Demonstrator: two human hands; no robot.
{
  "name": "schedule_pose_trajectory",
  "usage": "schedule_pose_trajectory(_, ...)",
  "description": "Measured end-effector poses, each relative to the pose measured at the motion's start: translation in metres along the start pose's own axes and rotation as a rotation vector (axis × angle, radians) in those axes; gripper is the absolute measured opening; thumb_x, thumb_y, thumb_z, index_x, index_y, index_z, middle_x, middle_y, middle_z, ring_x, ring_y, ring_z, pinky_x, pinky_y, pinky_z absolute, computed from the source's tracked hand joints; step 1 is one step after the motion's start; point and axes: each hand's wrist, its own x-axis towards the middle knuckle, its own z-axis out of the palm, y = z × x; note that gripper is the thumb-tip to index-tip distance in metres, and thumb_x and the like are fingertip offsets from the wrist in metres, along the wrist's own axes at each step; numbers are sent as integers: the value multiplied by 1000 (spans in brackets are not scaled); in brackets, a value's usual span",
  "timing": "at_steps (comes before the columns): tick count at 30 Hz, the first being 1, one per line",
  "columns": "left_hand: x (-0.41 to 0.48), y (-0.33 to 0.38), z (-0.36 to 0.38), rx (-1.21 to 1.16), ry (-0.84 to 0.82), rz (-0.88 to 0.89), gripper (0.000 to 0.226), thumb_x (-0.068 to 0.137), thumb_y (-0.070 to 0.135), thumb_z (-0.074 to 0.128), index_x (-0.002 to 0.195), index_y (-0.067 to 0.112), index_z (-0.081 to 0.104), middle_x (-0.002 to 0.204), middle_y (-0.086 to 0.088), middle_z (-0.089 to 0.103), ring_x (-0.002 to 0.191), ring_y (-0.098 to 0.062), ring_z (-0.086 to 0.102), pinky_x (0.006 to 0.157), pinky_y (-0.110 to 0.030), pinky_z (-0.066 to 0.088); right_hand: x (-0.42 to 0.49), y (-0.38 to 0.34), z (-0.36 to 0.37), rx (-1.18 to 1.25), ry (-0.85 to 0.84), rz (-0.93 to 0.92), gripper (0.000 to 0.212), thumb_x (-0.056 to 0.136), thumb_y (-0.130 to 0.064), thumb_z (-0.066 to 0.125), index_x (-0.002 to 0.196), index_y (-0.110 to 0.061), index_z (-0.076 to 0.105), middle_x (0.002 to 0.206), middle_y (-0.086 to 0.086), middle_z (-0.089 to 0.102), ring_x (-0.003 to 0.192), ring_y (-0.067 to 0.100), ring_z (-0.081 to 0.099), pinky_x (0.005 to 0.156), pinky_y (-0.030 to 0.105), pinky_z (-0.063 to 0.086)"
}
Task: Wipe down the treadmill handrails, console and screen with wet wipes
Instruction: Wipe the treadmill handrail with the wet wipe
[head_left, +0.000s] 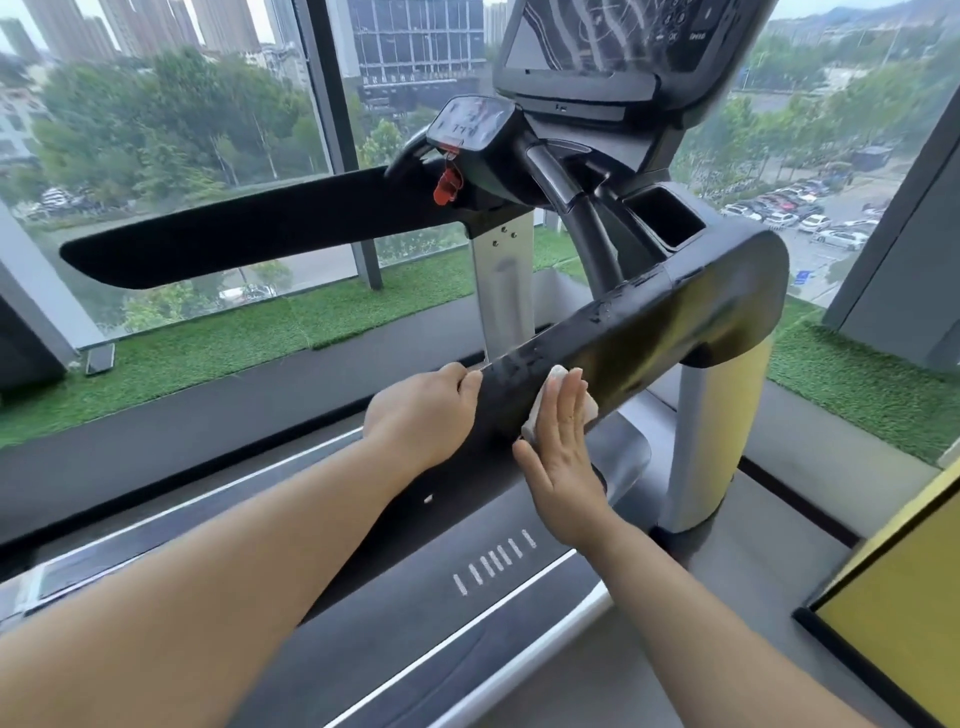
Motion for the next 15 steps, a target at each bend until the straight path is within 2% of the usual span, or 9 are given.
schedule_pose_trajectory(3, -1, 0, 2, 5, 49, 4, 41, 101, 42, 19, 105, 21, 53, 104, -3, 64, 96, -27, 57, 70, -33, 38, 10, 18, -12, 4, 32, 5, 62, 94, -52, 13, 141, -30, -21, 144, -16, -39, 136, 4, -34, 109, 19, -24)
schedule_pose_trajectory(6, -1, 0, 3, 7, 68, 10, 39, 102, 41, 20, 99, 20, 53, 100, -2, 64, 93, -27, 56, 69, -33, 37, 29, 16, -16, 277, 202, 191, 59, 101, -37, 21, 144, -24, -19, 148, -13, -32, 135, 0, -33, 112, 25, -21)
schedule_pose_trajectory(8, -1, 0, 4, 6, 80, 16, 37, 102, 41, 20, 94, 21, 50, 99, -2, 64, 92, -27, 56, 68, -32, 37, 30, -1, -7, 324, 240, 242, 64, 98, -42, 21, 143, -24, -20, 150, -8, -32, 134, -1, -34, 108, 18, -24)
schedule_pose_trajectory(10, 0, 0, 4, 3, 87, 11, 37, 102, 41, 20, 94, 21, 51, 100, -2, 64, 94, -27, 56, 69, -32, 38, 16, -14, 6, 251, 186, 169, 68, 92, -54, 17, 139, -29, -23, 147, -10, -37, 132, 0, -38, 105, 13, -25)
schedule_pose_trajectory(13, 1, 0, 6, 7, 95, 7, 40, 101, 41, 21, 101, 20, 55, 103, -3, 65, 97, -28, 57, 72, -33, 38, -6, 0, 13, 59, 51, 12, 67, 90, -60, 12, 138, -33, -26, 141, -17, -42, 134, 4, -37, 108, 18, -24)
schedule_pose_trajectory(15, 0, 0, 6, 11, 99, 13, 40, 102, 41, 21, 101, 19, 55, 102, -2, 65, 96, -27, 57, 70, -32, 38, 3, 16, 2, 5, 55, 4, 66, 92, -58, 11, 140, -30, -23, 144, -14, -40, 136, 4, -35, 110, 23, -23)
